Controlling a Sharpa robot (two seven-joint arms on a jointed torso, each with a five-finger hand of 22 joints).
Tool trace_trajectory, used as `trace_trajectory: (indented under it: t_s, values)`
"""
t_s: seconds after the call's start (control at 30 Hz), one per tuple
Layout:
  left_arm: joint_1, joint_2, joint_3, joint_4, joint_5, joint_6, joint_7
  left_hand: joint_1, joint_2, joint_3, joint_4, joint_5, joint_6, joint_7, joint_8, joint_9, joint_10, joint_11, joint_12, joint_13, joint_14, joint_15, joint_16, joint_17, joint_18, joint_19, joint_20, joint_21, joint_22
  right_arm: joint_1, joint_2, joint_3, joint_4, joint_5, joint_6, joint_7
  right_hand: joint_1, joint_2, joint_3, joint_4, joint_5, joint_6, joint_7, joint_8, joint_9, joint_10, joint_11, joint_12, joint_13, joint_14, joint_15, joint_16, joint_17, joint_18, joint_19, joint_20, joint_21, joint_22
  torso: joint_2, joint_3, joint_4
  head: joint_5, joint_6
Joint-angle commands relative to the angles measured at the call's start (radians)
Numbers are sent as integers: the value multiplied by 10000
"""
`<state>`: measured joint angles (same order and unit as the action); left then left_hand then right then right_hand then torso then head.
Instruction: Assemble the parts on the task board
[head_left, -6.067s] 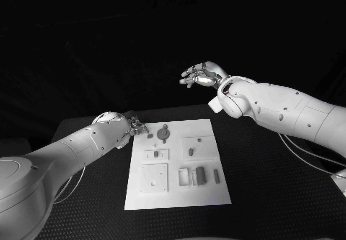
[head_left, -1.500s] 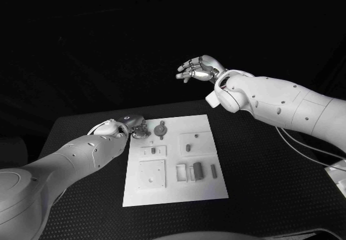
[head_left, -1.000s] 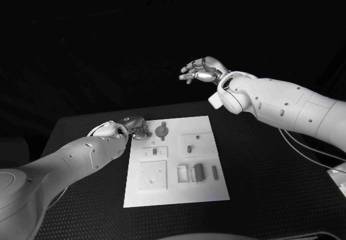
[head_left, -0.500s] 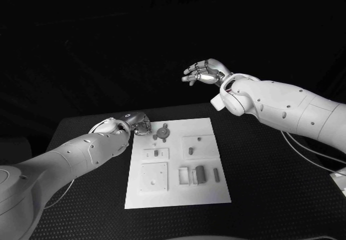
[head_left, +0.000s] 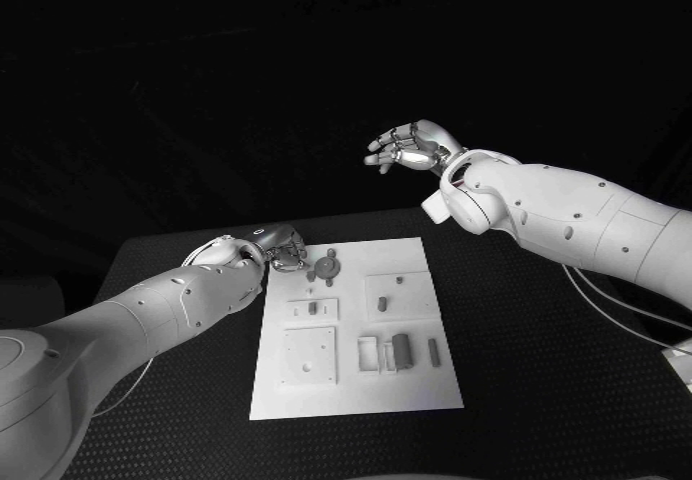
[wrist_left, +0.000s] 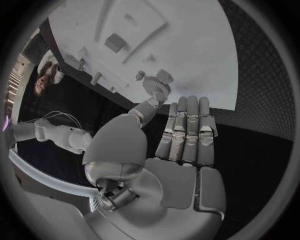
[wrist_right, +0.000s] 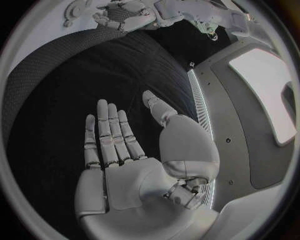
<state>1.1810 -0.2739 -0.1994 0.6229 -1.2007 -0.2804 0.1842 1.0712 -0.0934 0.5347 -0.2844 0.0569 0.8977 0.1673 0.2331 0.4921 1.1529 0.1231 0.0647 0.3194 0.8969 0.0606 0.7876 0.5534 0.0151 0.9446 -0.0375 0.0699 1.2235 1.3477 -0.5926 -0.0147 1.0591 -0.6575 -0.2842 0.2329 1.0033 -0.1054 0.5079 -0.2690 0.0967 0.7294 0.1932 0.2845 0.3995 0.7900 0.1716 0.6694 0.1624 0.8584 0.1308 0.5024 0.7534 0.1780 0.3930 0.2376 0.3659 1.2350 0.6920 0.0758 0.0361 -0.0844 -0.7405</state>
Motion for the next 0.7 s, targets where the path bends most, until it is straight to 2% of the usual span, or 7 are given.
trace_trajectory:
  t_s: [0.03, 0.1, 0.17, 0.3, 0.37, 0.53, 0.7]
  values:
    - [-18, 102, -22, -52, -40, 559, -355, -184, -360, -357, -18, -65, -333, 87, -153, -70, -382, 112, -29, -80, -113, 50, -49, -5, -119, -162, 18, -43, -9, 1, 27, 9, -10, -25, 78, 65, -43, 63, 11, 56, -13, -77, 407, 31, -13, -33, -8, 52, -10, 75, -16, -33, -15, -158, 21, -2, -38, 11, 7, 9, -2, -8, -4]
    - [-36, 138, -50, -123, -231, 646, -398, -252, -644, -552, -15, -79, -816, 117, -375, -149, -741, 162, -30, -155, -214, 98, -78, -4, -103, -251, 62, -50, -34, 1, 44, 9, -21, -25, 78, 66, -43, 62, 11, 55, -13, -77, 407, 31, -13, -33, -8, 53, -11, 75, -16, -34, -15, -158, 21, -3, -40, 12, 7, 9, -2, -18, -3]
    - [-54, 163, -98, -178, -348, 661, -410, -273, -818, -618, 12, -77, -1023, 148, -445, -161, -980, 169, -26, -200, -306, 141, -105, -4, -95, -331, 104, -55, -59, 1, 55, 9, -21, -25, 80, 68, -43, 62, 11, 56, -14, -77, 407, 32, -14, -33, -8, 53, -11, 75, -16, -34, -16, -158, 21, -3, -41, 12, 7, 11, -6, -18, -13]
    - [-100, 219, -195, -256, -516, 908, -467, -223, -1017, -558, 85, -74, -1146, -12, -399, -98, -1301, 140, -10, -244, -404, 188, -107, 15, -62, -408, 162, -41, -93, 1, 71, 9, -36, -24, 79, 68, -44, 63, 11, 56, -14, -78, 407, 32, -15, -33, -8, 54, -13, 75, -16, -34, -16, -158, 21, -3, -43, 14, 4, 12, -3, -39, -19]
    - [-141, 244, -269, -269, -577, 1027, -483, -151, -1026, -489, 101, -67, -1042, -58, -306, -46, -1440, 159, -20, -265, -439, 201, -109, 21, -56, -434, 176, -39, -99, 1, 86, 9, -43, -24, 83, 70, -44, 63, 10, 56, -14, -78, 407, 32, -15, -33, -8, 54, -14, 74, -16, -34, -17, -158, 21, -3, -44, 15, 7, 12, -4, -52, -18]
    - [-217, 258, -298, -261, -636, 1152, -508, -65, -994, -400, 129, -58, -851, -69, -152, 28, -1510, 180, 23, -257, -481, 216, -99, 35, -51, -469, 194, -32, -94, 1, 96, 9, -55, -23, 86, 73, -45, 64, 10, 57, -14, -78, 407, 33, -16, -33, -8, 55, -15, 74, -16, -34, -17, -158, 22, -3, -46, 17, 5, 11, -4, -82, -39]
    - [-227, 259, -303, -274, -638, 1099, -449, -23, -894, -373, 128, -51, -709, -59, -36, 75, -1357, 184, 114, -183, -493, 216, -72, 53, -47, -478, 199, -21, -80, 1, 84, 9, -51, -20, 87, 73, -45, 65, 10, 58, -14, -79, 407, 33, -17, -33, -8, 56, -16, 74, -16, -35, -18, -158, 23, -3, -48, 19, 1, 3, 12, -104, -56]
